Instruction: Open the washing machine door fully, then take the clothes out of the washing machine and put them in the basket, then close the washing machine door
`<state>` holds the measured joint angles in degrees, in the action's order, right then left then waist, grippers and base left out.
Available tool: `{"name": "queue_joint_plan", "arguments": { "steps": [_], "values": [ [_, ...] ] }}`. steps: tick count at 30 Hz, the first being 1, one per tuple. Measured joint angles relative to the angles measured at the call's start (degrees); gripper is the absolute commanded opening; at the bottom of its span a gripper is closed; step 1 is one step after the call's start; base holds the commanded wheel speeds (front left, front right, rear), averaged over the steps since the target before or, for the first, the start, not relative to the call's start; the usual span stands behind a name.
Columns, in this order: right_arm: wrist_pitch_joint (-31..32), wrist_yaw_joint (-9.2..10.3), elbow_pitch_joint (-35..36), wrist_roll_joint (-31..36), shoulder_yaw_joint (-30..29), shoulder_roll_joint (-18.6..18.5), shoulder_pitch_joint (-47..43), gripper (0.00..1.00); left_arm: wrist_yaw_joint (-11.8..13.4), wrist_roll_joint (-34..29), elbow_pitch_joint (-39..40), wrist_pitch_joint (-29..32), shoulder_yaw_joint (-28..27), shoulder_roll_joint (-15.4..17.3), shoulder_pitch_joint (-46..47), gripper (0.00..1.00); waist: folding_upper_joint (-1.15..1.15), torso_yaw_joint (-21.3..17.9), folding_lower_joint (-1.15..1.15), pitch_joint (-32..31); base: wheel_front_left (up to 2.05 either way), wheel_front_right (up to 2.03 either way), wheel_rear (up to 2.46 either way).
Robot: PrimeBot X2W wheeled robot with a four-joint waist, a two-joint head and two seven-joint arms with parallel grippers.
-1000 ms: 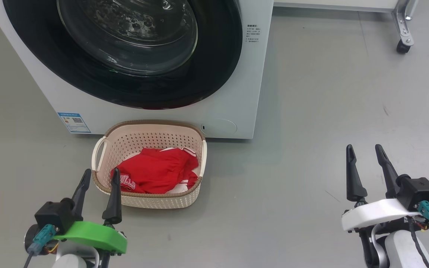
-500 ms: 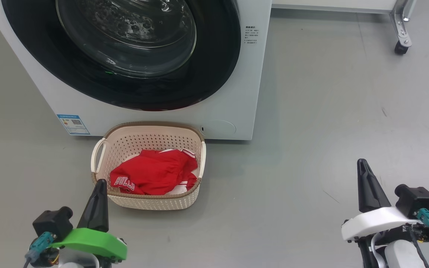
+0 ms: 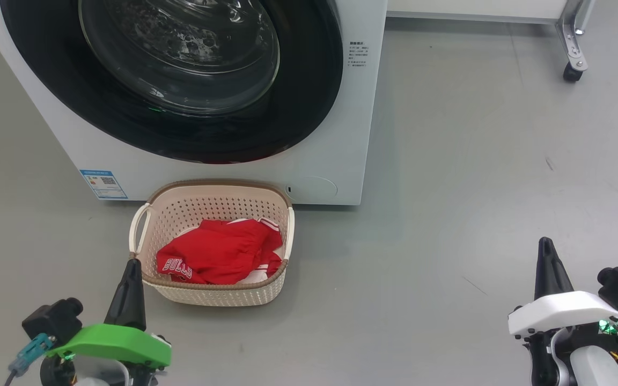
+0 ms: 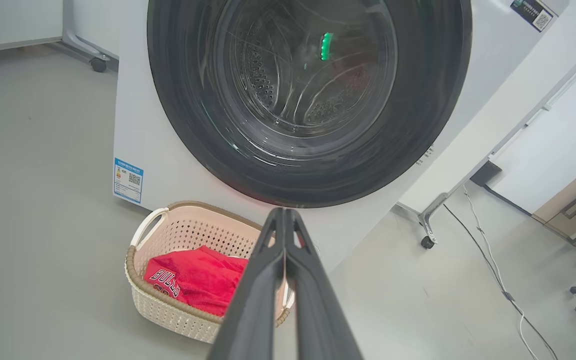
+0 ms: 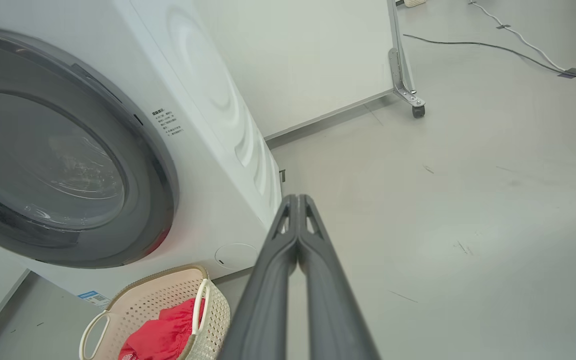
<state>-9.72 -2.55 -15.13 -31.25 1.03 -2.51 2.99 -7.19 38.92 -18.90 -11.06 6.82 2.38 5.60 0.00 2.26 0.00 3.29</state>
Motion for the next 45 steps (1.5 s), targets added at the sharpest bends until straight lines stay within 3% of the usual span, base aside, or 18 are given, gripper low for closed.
{"name": "queue_joint_plan", "arguments": {
  "steps": [45],
  "values": [
    [9.50, -2.43, -0.42, -33.62, -5.34, 0.22, 0.15, 0.00, 0.00, 30.62, 1.56, 9.33, -5.64, 0.02, -0.02, 0.00, 0.00, -1.31, 0.00, -1.78, 0.00, 0.00, 0.00]
  ]
}}
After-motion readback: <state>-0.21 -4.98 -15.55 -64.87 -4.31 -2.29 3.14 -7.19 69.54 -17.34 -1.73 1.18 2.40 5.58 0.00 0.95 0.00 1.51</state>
